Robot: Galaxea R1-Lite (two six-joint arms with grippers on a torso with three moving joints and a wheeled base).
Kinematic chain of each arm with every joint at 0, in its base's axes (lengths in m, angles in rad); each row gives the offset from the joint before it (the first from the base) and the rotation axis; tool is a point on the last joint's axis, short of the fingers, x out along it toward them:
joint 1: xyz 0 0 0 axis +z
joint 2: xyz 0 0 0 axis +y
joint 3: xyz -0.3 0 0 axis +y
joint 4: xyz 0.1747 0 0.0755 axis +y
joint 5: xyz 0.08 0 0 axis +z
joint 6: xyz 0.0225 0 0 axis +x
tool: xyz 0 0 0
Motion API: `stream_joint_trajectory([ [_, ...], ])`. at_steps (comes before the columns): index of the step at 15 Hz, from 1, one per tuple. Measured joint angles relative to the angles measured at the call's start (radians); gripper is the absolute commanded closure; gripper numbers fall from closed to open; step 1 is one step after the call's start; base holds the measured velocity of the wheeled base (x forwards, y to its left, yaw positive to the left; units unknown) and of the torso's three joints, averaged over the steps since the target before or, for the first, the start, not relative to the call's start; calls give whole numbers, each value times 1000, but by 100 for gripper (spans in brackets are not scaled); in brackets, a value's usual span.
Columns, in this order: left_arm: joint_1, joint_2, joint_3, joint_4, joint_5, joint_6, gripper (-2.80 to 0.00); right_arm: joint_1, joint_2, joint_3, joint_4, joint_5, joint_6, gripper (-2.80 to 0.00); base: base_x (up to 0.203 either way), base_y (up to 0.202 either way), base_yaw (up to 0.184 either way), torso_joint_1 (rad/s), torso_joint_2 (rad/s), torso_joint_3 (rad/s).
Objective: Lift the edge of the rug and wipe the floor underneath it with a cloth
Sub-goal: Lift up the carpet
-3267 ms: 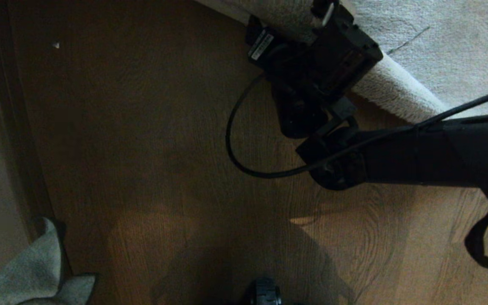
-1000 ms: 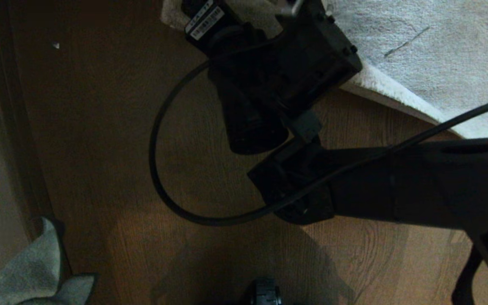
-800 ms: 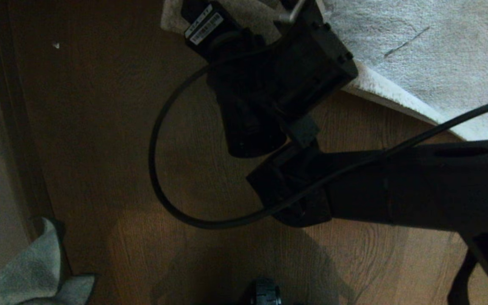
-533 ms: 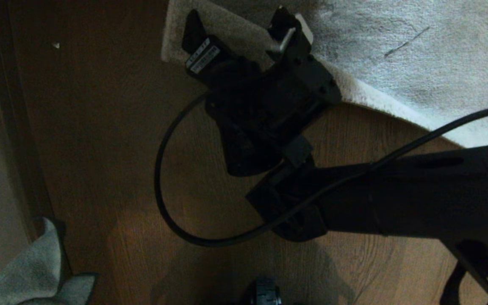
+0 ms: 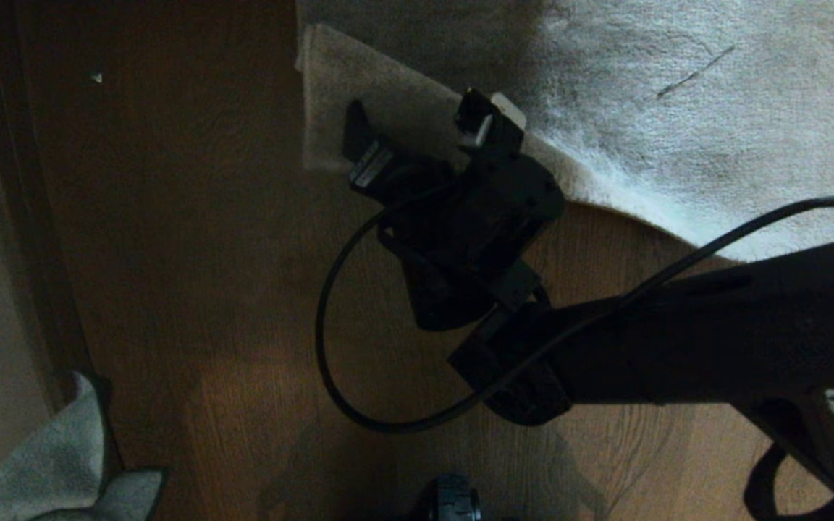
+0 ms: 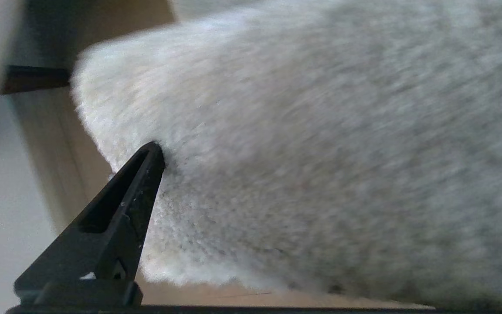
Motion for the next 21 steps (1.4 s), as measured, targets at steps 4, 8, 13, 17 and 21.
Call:
stream_joint_trajectory([
  [4, 0, 0, 0, 0, 0, 0, 0, -28, 18, 13, -2, -11, 110, -280, 0, 0, 0, 0, 0, 0],
  [8, 0, 0, 0, 0, 0, 0, 0, -33, 27, 17, -5, -27, 253, -280, 0, 0, 0, 0, 0, 0],
  [13, 0, 0, 0, 0, 0, 0, 0, -36, 28, 17, -35, -28, 470, -280, 0, 0, 0, 0, 0, 0],
  [17, 0, 0, 0, 0, 0, 0, 0, -33, 26, 19, -66, -20, 552, -280, 0, 0, 0, 0, 0, 0],
  [21, 0, 0, 0, 1, 0, 0, 0, -17, 13, 24, -12, -16, 572, -280, 0, 0, 0, 0, 0, 0],
])
